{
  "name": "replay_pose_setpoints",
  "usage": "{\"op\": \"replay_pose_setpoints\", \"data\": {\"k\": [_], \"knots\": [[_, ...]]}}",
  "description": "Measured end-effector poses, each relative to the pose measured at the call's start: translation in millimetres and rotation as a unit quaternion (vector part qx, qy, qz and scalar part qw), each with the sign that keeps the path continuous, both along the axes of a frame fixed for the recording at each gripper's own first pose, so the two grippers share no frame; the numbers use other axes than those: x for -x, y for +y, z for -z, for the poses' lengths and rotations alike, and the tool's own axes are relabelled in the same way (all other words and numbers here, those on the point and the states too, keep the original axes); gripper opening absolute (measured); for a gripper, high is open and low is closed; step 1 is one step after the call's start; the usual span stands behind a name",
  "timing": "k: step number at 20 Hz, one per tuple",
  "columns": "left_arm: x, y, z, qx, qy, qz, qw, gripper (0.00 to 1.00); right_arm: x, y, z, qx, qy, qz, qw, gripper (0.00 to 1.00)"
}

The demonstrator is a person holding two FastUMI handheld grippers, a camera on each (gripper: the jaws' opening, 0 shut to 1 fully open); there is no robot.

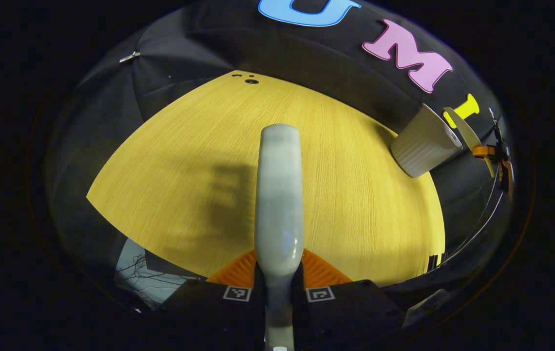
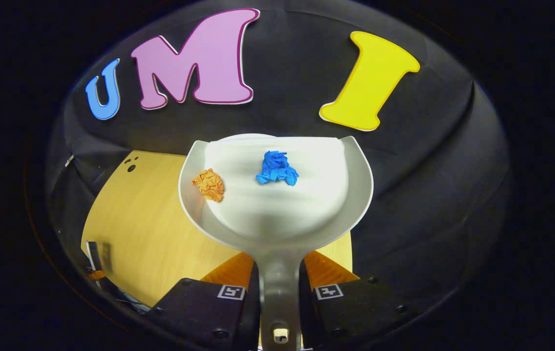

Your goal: Pick up the small broom and dustpan from the desktop, sweep the trash into the dustpan with the broom, and then empty the trash into the garbage bin.

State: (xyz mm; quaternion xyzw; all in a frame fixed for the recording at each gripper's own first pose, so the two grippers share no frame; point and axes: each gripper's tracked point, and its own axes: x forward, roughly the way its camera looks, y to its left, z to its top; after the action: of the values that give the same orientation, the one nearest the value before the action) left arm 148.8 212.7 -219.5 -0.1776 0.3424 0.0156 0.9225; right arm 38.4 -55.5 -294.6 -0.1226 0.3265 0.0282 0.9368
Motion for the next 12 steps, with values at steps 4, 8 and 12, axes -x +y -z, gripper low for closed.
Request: {"op": "replay_pose_setpoints", "data": {"k": [4, 8, 12], "knots": [[-1.1, 0.6, 0.0, 0.003, 0.002, -0.009, 1.0, 0.28, -0.4, -2.3, -1.2, 0.036, -0.013, 0.004, 0.999, 0.37], [-4.4, -0.9, -4.2, 0.025, -0.006, -0.031, 0.999, 0.25, -2.6, -4.7, -3.8, 0.071, -0.031, 0.015, 0.997, 0.37], [-8.3, -5.7, -4.0, 0.042, -0.008, -0.033, 0.999, 0.27, -8.0, -12.8, -5.8, 0.174, -0.056, -0.002, 0.983, 0.37]]}}
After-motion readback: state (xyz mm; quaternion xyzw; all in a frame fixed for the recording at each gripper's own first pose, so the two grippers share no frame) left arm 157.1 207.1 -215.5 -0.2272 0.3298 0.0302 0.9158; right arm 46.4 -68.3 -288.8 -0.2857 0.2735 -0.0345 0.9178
